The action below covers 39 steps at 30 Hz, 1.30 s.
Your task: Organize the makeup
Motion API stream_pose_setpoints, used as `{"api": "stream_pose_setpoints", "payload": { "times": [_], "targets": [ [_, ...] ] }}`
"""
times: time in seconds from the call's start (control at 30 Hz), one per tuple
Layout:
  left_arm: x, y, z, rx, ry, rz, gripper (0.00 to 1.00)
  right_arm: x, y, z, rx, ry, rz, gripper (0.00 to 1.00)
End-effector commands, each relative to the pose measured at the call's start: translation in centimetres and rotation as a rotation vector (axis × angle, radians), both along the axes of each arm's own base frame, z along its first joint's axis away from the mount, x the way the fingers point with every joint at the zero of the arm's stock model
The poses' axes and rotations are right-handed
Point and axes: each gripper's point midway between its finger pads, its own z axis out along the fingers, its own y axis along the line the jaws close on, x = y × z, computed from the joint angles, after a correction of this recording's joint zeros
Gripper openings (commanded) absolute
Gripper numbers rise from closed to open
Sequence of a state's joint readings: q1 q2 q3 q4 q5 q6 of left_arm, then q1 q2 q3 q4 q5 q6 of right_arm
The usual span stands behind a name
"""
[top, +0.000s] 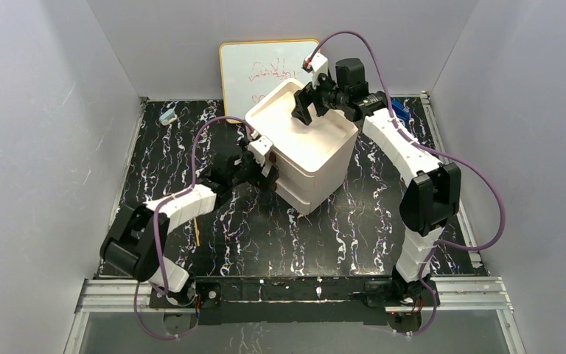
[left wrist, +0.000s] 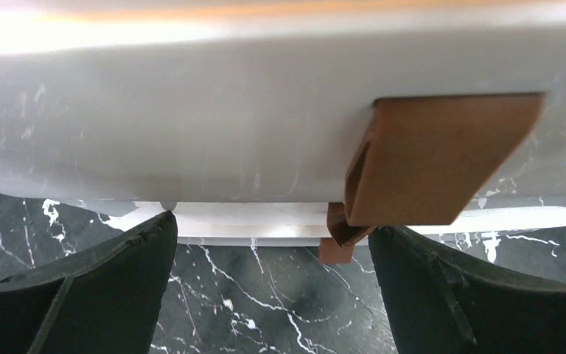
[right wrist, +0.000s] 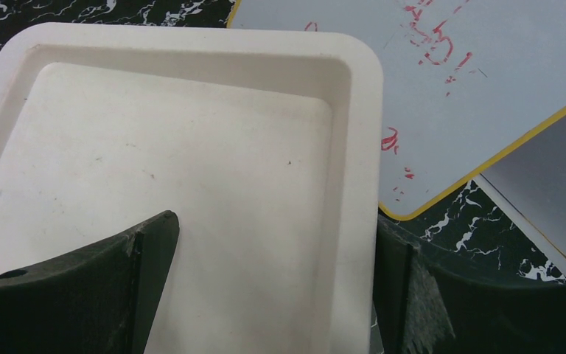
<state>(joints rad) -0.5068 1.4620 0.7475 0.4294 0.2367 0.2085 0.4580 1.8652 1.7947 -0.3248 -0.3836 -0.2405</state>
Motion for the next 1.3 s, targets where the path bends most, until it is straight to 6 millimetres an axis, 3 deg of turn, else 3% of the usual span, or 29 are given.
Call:
{"api": "stream_pose_setpoints", "payload": {
  "times": [0.0, 0.1, 0.3, 0.5, 0.63, 0.77, 1.0, 1.1, 1.27],
  "targets": [
    [3.5, -3.1, 6.5, -0.145, -0.18, -0.071, 0.98, -6.0, -0.7, -12.3, -0.147, 0.464, 0.016, 1.0],
    [2.7, -3.4, 5.4, -0.167, -0.121, -0.107, 0.98, -6.0, -0.9, -12.3, -0.154, 0.461, 0.007, 1.0],
    [-2.0, -2.3, -0.4, -0.146, 0.061, -0.155, 0.92, -6.0, -0.8, -12.6, -0.155, 0.469, 0.012, 1.0],
    [-3.7, -1.3, -2.4, -0.157, 0.101, -0.124, 0.91, -6.0, -0.5, -12.9, -0.15, 0.48, 0.021, 1.0],
    [-3.3, -1.2, -3.3, -0.15, 0.09, -0.11, 0.85, -6.1, -0.3, -13.0, -0.153, 0.483, 0.026, 1.0],
    [-1.6, -0.7, -3.7, -0.16, 0.04, -0.039, 0.78, -6.3, -0.5, -13.1, -0.154, 0.485, 0.022, 1.0],
    [-0.1, -2.9, -5.2, -0.215, 0.093, -0.07, 0.61, -6.5, -0.8, -13.2, -0.163, 0.483, 0.013, 1.0],
    [0.5, -3.3, -5.6, -0.228, 0.095, -0.075, 0.5, -6.5, -0.9, -13.2, -0.166, 0.482, 0.009, 1.0],
    [1.4, -3.9, -4.9, -0.242, 0.068, -0.085, 0.2, -6.7, -0.9, -13.6, -0.168, 0.493, 0.013, 1.0]
  ]
}}
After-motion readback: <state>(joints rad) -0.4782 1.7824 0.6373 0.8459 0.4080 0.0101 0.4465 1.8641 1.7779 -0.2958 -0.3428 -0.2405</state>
